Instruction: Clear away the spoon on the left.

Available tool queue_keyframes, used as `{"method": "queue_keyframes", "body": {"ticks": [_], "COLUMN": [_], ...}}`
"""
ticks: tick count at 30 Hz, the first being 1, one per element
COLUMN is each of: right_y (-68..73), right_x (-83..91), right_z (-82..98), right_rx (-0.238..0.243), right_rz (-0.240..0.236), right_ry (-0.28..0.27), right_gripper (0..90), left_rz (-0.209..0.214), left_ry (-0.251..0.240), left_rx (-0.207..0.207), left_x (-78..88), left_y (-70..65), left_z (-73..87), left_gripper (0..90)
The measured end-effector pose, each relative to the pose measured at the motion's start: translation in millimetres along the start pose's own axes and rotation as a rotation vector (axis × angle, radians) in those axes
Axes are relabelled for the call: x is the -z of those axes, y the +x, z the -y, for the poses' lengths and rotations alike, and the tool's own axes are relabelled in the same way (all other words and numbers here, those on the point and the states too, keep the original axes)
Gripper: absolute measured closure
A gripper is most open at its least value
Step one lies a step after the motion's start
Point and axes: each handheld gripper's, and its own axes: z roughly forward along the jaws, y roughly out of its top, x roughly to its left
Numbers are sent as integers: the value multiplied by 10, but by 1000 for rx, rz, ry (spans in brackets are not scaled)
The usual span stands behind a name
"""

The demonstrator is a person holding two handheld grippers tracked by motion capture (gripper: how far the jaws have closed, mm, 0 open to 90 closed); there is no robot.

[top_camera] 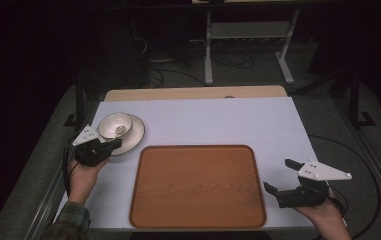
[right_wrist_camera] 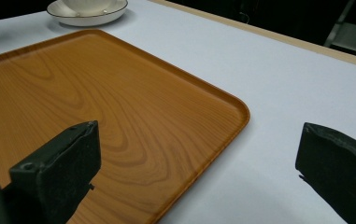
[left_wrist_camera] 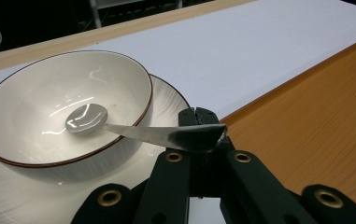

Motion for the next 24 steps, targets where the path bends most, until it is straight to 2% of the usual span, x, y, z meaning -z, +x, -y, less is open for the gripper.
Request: {"method": "queue_keyframes", "body": {"ticks": [20,24], "right_y": [6,8], "right_x": [2,-3], "right_z": [5,6], "right_rx": [5,5], "right_rz": [1,0], "right_ry": [4,7], "right_gripper": [0,0], "left_rz": [-54,-63], "left_ry": [9,5], "left_rx": [12,26], "left_x": [113,140], "left_y": [130,159], "left_z": [67,83], "left_gripper": [897,897]}}
